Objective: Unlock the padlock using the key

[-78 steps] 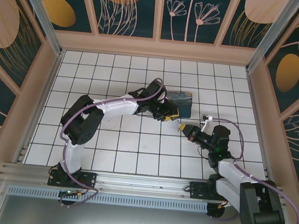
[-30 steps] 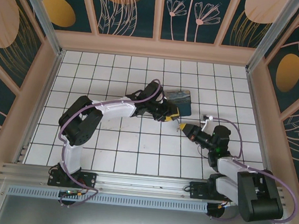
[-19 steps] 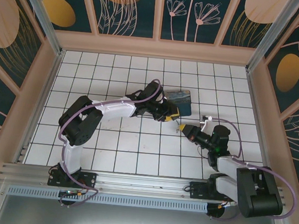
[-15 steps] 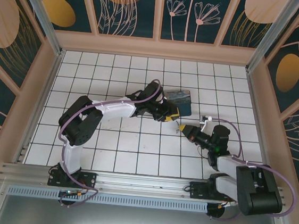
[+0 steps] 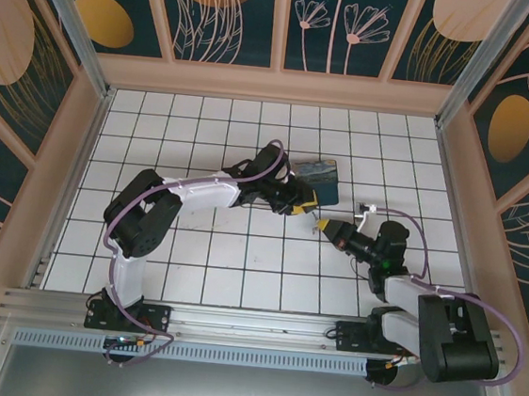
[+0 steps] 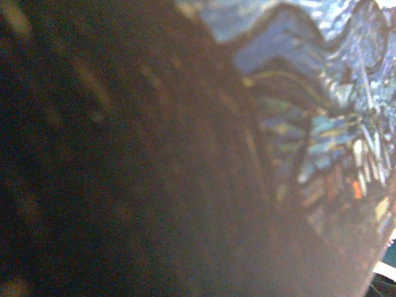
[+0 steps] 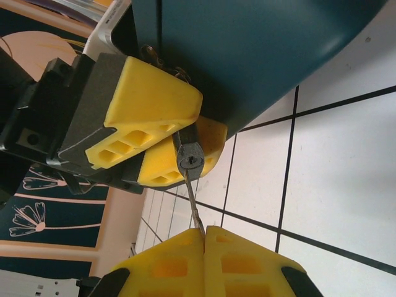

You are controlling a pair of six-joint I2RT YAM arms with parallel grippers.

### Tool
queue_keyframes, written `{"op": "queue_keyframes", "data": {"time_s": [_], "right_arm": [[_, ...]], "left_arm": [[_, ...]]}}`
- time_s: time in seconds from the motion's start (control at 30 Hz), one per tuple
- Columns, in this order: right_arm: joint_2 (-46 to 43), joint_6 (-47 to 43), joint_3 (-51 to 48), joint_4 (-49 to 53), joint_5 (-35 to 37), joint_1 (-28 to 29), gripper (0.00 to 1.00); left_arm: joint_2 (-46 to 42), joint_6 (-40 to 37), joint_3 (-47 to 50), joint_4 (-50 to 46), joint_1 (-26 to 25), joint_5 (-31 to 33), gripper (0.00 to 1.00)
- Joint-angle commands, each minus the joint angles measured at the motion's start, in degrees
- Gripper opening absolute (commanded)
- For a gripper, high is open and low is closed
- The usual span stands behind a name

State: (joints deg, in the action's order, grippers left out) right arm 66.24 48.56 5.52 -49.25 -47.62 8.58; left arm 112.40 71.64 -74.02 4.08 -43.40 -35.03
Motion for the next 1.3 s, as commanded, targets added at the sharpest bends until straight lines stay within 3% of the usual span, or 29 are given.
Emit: {"op": "queue_keyframes", "data": {"time_s": [0.0, 0.23, 1.27], "right_arm": [[-0.5, -0.8, 0.9, -0.2, -3.2, -1.1, 0.00], [0.6, -1.1, 2.4, 0.1, -6.4, -1.8, 0.00], [4.7, 0.9, 4.8, -2.7, -2.3, 0.6, 0.00]], "left_arm": [[-1.8, -4.2, -0.6, 4.6, 1.3, -5.1, 0.02], [-1.5, -9.2, -1.1, 2.4, 2.0, -7.7, 0.02], [-1.7, -4.1, 0.4, 6.0, 2.0, -7.8, 0.00]]}}
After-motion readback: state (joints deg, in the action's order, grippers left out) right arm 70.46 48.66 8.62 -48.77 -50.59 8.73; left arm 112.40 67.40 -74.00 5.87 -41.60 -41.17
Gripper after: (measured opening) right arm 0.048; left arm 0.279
